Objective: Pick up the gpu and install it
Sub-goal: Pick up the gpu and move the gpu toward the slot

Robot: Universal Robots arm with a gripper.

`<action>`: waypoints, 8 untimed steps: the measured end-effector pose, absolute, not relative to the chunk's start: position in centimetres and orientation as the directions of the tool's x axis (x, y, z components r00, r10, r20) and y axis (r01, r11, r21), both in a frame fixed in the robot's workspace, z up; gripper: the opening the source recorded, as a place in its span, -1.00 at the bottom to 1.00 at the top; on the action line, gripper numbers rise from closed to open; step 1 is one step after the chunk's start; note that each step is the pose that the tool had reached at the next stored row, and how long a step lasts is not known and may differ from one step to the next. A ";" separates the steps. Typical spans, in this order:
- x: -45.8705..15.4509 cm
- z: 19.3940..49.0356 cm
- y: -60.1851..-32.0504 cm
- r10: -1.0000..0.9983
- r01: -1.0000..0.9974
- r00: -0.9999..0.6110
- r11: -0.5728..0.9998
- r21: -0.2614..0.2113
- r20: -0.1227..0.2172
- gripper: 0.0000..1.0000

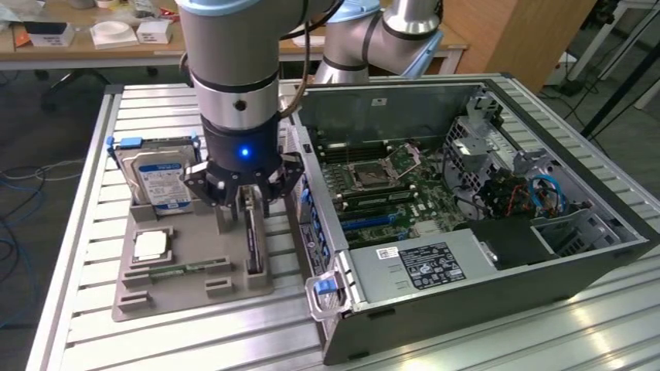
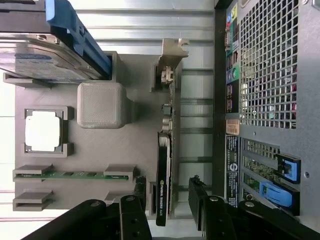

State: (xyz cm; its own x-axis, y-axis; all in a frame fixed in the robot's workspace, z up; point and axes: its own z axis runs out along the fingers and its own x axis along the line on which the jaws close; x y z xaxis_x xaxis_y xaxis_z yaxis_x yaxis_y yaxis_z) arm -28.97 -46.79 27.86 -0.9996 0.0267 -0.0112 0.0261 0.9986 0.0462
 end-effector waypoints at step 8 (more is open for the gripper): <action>-29.1 26.4 -46.8 0.024 0.024 -1.000 0.999 0.046 -0.011 -0.06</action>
